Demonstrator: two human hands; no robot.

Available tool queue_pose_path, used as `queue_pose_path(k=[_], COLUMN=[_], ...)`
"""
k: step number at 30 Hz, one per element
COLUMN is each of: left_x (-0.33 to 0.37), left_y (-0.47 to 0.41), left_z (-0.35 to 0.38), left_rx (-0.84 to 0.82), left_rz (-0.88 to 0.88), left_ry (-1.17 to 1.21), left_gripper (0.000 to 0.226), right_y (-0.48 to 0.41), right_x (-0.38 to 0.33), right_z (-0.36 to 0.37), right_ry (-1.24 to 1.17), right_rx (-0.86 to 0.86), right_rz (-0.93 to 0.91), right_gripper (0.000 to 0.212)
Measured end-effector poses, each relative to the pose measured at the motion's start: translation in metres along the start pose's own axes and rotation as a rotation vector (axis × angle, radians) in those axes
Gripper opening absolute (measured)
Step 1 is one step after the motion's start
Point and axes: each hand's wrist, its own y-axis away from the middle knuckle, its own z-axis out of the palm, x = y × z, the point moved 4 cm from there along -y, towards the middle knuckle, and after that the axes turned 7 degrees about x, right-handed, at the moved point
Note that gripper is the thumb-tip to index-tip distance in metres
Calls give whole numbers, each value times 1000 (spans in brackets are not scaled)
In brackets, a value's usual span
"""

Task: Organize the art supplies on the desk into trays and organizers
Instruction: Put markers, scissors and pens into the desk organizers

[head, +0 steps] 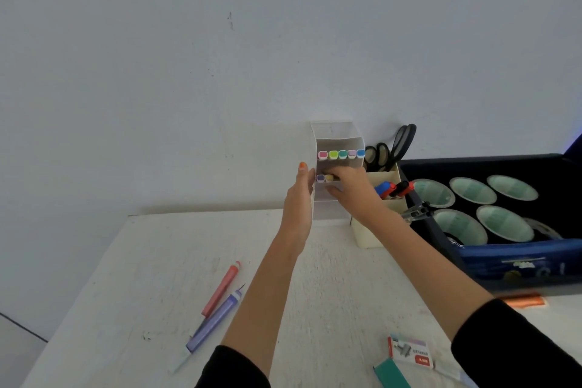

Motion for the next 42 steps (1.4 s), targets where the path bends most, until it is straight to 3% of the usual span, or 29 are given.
queue_pose_path(k=[4, 8, 11, 19, 23, 27, 30, 35, 42], left_x=[-4, -11, -16, -45, -57, -59, -58, -63, -63], left_y=[13, 31, 49, 99, 117, 136, 146, 154, 148], left_z=[-5, -24, -42, -96, -129, -163, -183, -206, -202], left_rx=[7, 67, 163, 356, 456, 566, 621, 672, 653], left_rz=[-14, 31, 62, 57, 35, 52, 66, 70, 63], left_ry=[1, 11, 50, 117, 159, 166, 140, 137, 124], left_gripper=[47, 50, 46, 38, 33, 37, 38, 40, 42], right_y=[17, 46, 66, 126, 142, 148, 151, 156, 163], right_x=[-5, -25, -43, -84, -105, -124, -130, -117, -96], right_z=[0, -9, -6, 55, 91, 118, 124, 121, 86], right_ry=[-34, -38, -97, -404, -432, -174, -58, -394, -979], right_rx=[128, 306, 339, 32, -139, -285, -268, -192, -215], right_rz=[32, 66, 61, 221, 298, 308, 252, 240, 409], right_gripper=[44, 39, 38, 27, 39, 58, 57, 26, 18])
